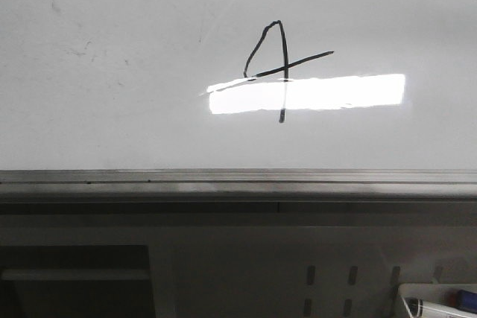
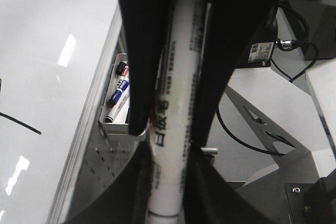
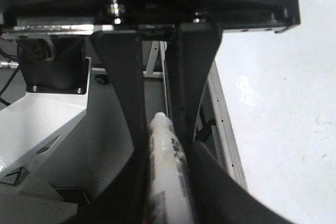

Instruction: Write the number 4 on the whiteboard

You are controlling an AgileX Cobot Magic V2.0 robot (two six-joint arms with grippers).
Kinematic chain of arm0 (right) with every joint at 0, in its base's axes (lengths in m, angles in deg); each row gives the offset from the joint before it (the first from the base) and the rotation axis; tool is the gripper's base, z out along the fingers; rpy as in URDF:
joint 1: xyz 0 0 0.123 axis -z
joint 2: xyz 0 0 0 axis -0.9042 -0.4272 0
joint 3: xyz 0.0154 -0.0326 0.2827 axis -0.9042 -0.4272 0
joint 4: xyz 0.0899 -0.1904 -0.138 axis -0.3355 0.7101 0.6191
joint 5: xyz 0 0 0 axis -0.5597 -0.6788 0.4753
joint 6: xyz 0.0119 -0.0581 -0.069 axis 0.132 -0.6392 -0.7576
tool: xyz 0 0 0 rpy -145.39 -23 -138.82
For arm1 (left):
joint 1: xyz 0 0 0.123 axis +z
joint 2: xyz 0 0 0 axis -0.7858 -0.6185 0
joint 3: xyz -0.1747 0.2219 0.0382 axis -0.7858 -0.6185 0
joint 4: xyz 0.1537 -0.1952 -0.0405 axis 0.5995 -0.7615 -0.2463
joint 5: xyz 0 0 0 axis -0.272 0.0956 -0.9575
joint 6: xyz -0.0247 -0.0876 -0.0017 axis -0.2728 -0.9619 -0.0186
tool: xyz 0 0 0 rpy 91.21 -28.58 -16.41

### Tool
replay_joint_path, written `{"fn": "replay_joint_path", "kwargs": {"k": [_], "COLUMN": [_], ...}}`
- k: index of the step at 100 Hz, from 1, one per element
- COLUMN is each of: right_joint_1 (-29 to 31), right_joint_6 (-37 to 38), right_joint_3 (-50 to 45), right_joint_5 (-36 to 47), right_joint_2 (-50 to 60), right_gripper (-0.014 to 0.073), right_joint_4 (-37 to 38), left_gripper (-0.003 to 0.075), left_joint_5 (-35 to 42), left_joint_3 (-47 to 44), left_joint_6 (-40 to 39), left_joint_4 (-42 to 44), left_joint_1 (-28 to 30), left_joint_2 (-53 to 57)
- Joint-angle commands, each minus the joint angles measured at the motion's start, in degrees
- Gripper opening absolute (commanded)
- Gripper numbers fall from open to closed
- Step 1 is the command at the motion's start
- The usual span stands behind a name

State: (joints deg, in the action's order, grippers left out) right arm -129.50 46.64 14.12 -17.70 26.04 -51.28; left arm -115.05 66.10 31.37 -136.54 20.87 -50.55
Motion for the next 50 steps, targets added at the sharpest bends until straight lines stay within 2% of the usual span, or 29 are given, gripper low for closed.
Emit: {"fn": "replay_joint_path", "kwargs": {"k": [1,9,13,18,27,33,38,50], "right_joint_1": [-0.16,-0.16,-0.16,-0.16,-0.16,-0.16,-0.16,-0.16], "right_joint_6": [-0.48,-0.48,-0.48,-0.48,-0.48,-0.48,-0.48,-0.48], "right_joint_3": [1.94,2.47,2.77,3.50,4.71,5.49,6.00,6.96], "right_joint_5": [4.73,4.49,4.47,4.47,4.86,4.98,5.39,5.81], "right_joint_2": [0.91,0.91,0.91,0.91,0.91,0.91,1.02,1.53], "right_gripper": [-0.0043,-0.0020,0.0030,0.0127,0.0365,0.0463,0.0502,0.0498], "right_joint_4": [-2.36,-2.71,-2.71,-2.71,-2.71,-2.71,-2.71,-2.71], "left_gripper": [-0.0020,-0.0020,-0.0020,-0.0020,-0.0020,-0.0020,-0.0020,-0.0020], "left_joint_5": [3.52,3.52,3.52,3.52,3.52,3.41,3.30,2.69], "left_joint_3": [1.89,1.89,1.89,1.89,1.89,1.89,1.89,1.89], "left_joint_6": [-1.57,-1.57,-1.57,-1.57,-1.57,-1.57,-1.57,-1.57], "left_joint_4": [-4.24,-4.24,-4.24,-4.24,-4.24,-4.24,-4.24,-4.24], "left_joint_1": [-0.28,-0.28,-0.28,-0.28,-0.28,-0.28,-0.28,-0.28], "left_joint_2": [0.05,0.05,0.05,0.05,0.05,0.05,0.05,0.05]}}
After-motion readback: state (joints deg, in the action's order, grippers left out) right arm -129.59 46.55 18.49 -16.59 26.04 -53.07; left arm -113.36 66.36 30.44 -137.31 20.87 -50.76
